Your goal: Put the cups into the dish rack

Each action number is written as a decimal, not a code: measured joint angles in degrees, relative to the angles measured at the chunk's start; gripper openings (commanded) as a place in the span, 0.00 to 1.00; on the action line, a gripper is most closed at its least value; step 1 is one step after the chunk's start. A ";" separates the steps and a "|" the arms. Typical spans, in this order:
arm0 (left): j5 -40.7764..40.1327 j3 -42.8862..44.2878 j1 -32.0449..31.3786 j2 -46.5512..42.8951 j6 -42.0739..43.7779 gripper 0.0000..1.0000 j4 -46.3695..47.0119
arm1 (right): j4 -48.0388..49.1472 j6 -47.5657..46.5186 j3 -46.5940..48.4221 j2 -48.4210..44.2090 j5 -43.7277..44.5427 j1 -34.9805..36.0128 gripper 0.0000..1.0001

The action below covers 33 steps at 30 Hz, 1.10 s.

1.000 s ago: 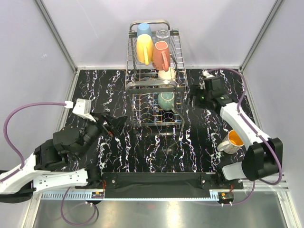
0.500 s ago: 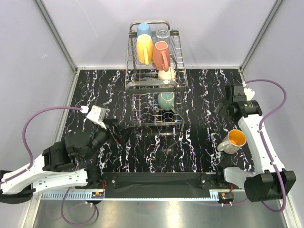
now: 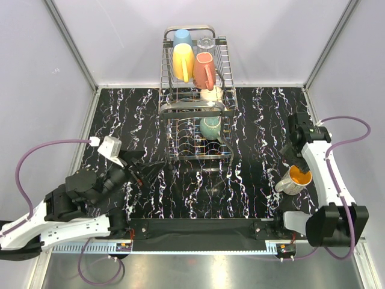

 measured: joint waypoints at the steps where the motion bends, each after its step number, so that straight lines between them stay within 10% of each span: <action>1: 0.02 0.00 0.00 -0.33 0.04 0.99 -0.04 | 1.20 0.00 -1.27 0.48 -0.76 -1.05 0.74; 13: 0.31 0.00 0.00 -0.63 -0.22 0.99 -0.96 | 11.65 0.20 -11.06 5.90 -4.31 -5.16 0.53; 19: 1.09 1.55 0.00 1.81 -1.46 0.99 -1.73 | 15.47 -0.66 -12.48 5.92 -5.62 -5.57 0.01; 33: 6.23 9.64 0.00 12.39 -6.34 0.99 -0.85 | 16.90 -13.35 -0.96 -6.14 -20.90 -5.66 0.00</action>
